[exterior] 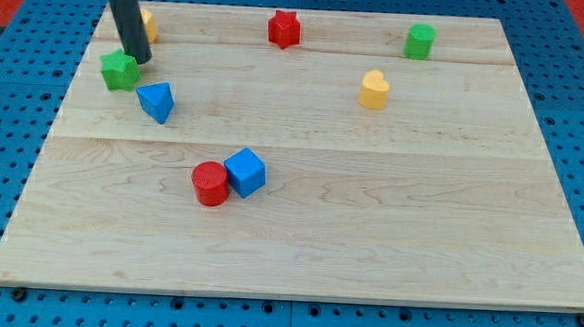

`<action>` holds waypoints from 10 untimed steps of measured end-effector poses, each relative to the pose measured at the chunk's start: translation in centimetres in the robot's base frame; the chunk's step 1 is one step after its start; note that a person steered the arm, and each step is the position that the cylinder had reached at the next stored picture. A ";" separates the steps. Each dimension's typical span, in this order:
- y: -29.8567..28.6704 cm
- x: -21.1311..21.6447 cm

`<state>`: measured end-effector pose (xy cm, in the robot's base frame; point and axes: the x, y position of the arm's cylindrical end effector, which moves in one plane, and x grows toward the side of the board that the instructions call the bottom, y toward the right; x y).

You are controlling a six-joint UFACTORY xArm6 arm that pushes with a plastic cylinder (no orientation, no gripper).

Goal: Move the green star into the triangle

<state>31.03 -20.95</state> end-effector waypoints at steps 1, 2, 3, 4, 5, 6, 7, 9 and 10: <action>-0.2 -3.1; -3.2 -2.0; -5.6 2.9; -5.7 2.8; -3.5 -0.2; -2.8 4.5; -2.7 5.3; -2.5 5.3; -2.5 4.7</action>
